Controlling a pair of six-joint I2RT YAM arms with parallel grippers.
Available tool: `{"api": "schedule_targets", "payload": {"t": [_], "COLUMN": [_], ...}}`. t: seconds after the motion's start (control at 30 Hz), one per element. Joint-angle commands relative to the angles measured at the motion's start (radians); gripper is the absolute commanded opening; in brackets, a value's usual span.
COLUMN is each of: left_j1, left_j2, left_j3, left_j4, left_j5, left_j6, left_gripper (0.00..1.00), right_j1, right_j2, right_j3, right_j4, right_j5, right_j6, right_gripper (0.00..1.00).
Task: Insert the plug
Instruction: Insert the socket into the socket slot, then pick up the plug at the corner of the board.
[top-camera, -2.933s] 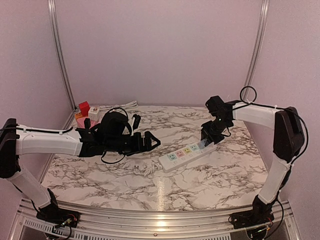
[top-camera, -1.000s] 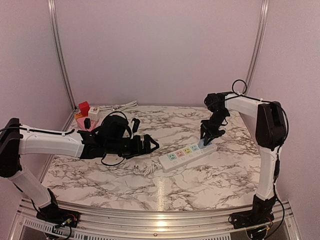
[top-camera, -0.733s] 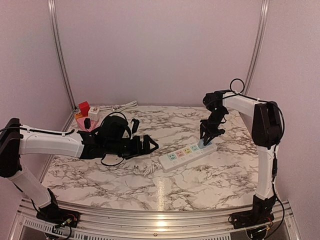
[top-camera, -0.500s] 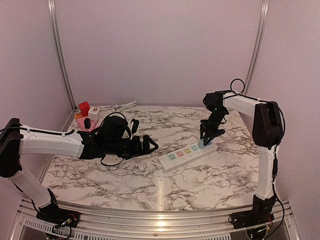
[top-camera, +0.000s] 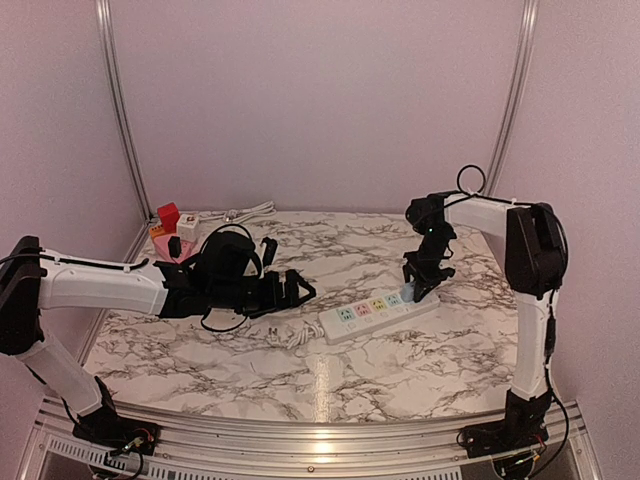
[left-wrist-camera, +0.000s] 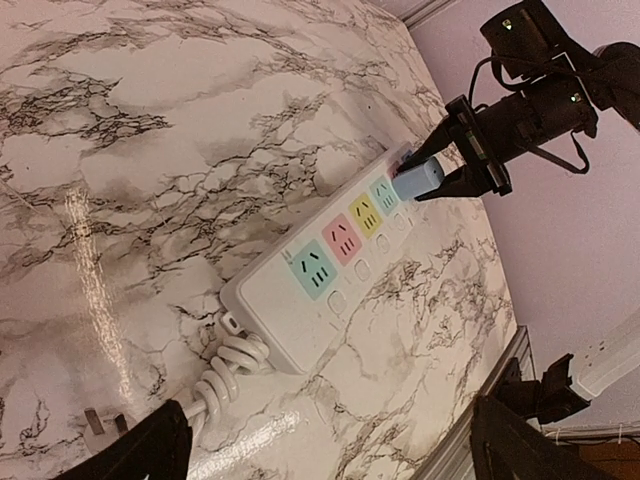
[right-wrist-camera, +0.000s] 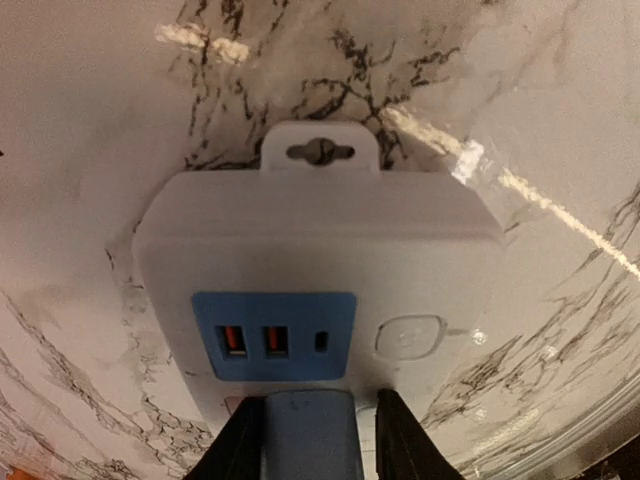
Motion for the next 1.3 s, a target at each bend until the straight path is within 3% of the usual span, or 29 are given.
{"api": "schedule_targets", "payload": {"t": [0.0,0.5,0.77,0.93,0.97,1.0,1.27], "left_j1": [0.004,0.004,0.003,0.020,0.031,0.044,0.207], "left_j2": [-0.003,-0.011,-0.027,-0.045,-0.049,-0.053,-0.058], "left_j3": [0.003,0.022,0.016,0.035,0.041,0.046,0.073], "left_j4": [0.026,0.024,0.016,-0.051,-0.070,-0.084,-0.205], "left_j5": [0.015,0.030,0.004,-0.073,-0.089,-0.099,-0.217], "left_j6": [0.004,0.010,0.023,0.078,0.088,0.096,0.126], "left_gripper": [0.99,0.99,0.99,0.99,0.99,0.99,0.99], "right_j1": [-0.002,0.063,0.124,0.166,0.177,0.188,0.277], "right_j2": [0.047,0.006,-0.102,-0.241,-0.275,-0.306,-0.532], "right_j3": [-0.086,0.038,0.111,0.054,0.031,0.010,-0.204], "right_j4": [-0.065,-0.072,-0.044,0.031,0.057,0.080,0.357], "right_j5": [0.150,0.296,0.493,0.630,0.654,0.678,0.729], "right_j6": [-0.003,-0.058,-0.100,-0.155,-0.177,-0.198,-0.491], "right_gripper": [0.38,0.66,0.68,0.74,0.95,0.98,0.99]}}
